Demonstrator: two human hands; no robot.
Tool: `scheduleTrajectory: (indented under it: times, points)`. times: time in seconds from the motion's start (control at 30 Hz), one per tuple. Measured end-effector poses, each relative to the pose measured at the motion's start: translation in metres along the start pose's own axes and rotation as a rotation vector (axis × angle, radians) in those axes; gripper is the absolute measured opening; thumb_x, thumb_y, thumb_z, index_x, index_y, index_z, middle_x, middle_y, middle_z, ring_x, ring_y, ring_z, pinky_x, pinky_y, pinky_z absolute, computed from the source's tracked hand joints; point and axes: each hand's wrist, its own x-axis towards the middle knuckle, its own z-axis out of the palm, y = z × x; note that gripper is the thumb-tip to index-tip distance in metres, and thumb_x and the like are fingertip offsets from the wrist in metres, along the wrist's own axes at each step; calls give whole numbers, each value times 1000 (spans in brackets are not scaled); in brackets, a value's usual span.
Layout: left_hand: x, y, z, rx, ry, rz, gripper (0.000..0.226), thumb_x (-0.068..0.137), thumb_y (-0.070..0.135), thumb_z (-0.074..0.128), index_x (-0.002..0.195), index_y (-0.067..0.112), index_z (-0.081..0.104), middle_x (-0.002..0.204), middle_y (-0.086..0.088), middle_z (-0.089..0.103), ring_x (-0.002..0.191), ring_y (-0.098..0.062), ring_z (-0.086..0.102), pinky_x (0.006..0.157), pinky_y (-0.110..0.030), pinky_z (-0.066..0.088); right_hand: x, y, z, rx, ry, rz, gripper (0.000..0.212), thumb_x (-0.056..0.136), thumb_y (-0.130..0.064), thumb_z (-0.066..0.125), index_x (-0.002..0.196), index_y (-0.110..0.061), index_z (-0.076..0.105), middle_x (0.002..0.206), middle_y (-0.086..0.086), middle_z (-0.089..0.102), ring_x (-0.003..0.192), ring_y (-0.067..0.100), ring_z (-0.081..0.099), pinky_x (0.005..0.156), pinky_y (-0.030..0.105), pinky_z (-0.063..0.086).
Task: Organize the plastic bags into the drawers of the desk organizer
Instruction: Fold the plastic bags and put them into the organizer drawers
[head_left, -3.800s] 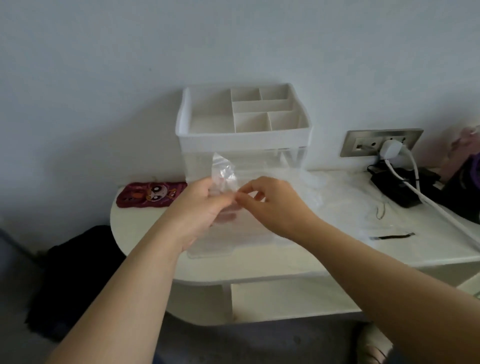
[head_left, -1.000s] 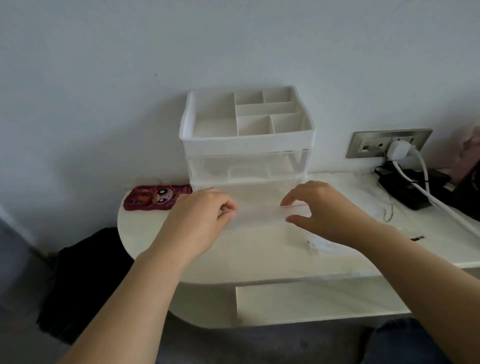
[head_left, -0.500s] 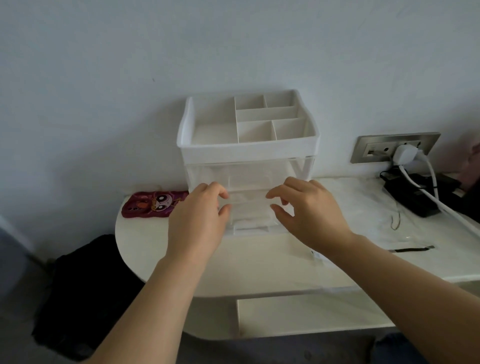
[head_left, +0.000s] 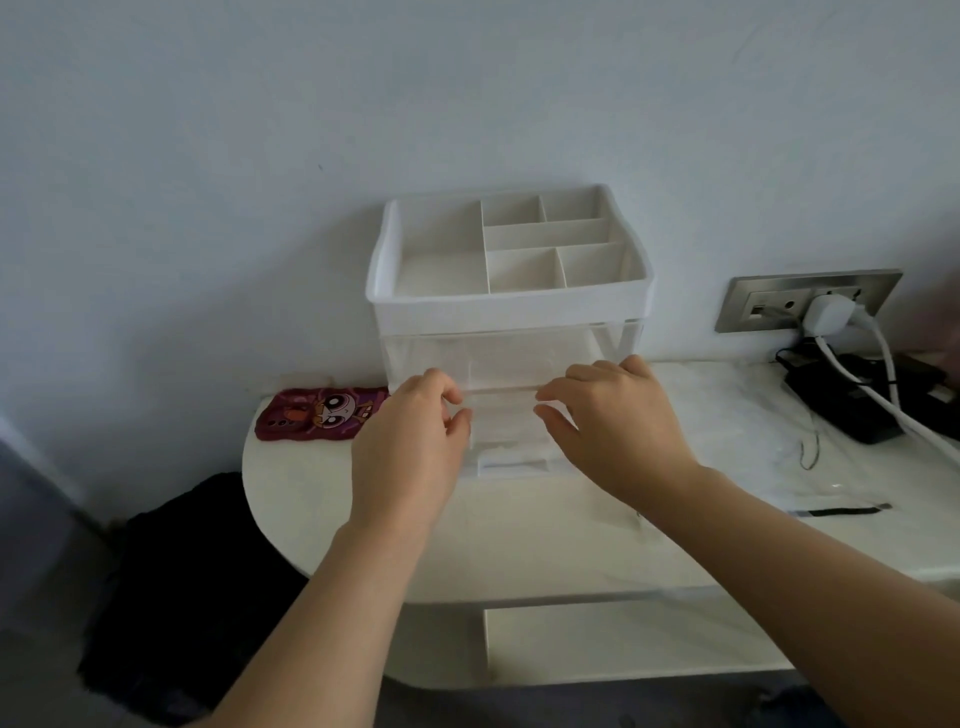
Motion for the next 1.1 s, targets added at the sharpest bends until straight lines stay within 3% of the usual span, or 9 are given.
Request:
scheduleTrajectory:
  times: [0.13,0.23,0.47,0.57,0.67,0.73,0.8,1.0,1.1]
  points:
    - [1,-2,4,-21,42,-50,17,86,24,64,83,20,48,66,10,48,61,-13,51,53,-31,44,-2,5,-2,121,93,38,8,76,-10,76,80,-9,69,64,-1,61,53,21,56,62,33,45]
    - [4,-4,7,-24,80,-58,21,86,20,63,77,17,44,63,7,49,58,-15,50,51,-32,43,-2,8,0,123,146,100,14,74,-7,75,71,-10,62,58,-4,56,49,18,51,58,31,43]
    - [5,-3,4,-13,82,-62,15,84,19,62,78,18,48,66,7,53,61,-16,52,48,-28,35,-1,7,2,145,192,205,14,76,-16,76,70,-14,63,56,-7,55,49,14,48,60,30,41]
    - [5,1,-7,-17,176,-30,12,82,26,62,81,23,50,72,12,54,64,-13,52,49,-24,30,2,-9,-3,499,53,419,9,82,-30,69,76,-25,65,57,-11,58,52,5,51,56,20,44]
    - [9,4,-21,-104,378,71,15,82,19,61,96,17,58,98,0,55,90,-22,54,68,-27,37,12,-25,-7,1168,-193,767,10,87,-29,64,94,-24,67,68,-10,64,51,1,52,49,14,40]
    - [11,4,-28,-125,376,110,27,84,12,57,111,16,60,118,-4,53,110,-24,47,84,-27,37,18,-31,-10,1644,-264,986,10,88,-23,64,97,-19,63,75,-5,64,52,7,50,48,17,37]
    - [12,5,-30,-143,279,118,37,87,8,51,122,16,57,134,0,49,125,-22,40,100,-29,32,21,-33,-11,1911,-265,1097,9,87,-18,64,95,-19,60,73,-4,63,51,9,48,48,19,36]
    - [10,6,-36,-191,151,107,46,92,20,32,136,19,45,148,4,38,138,-12,29,114,-44,22,13,-45,-16,2108,-281,1191,10,85,-17,63,94,-18,59,71,-2,59,49,10,46,50,20,38]
    - [9,7,-39,-218,127,103,34,99,26,35,127,22,52,149,4,37,138,-12,29,113,-49,22,-1,-53,-24,2126,-321,1247,8,81,-17,65,88,-15,61,69,-1,61,47,11,47,49,21,40]
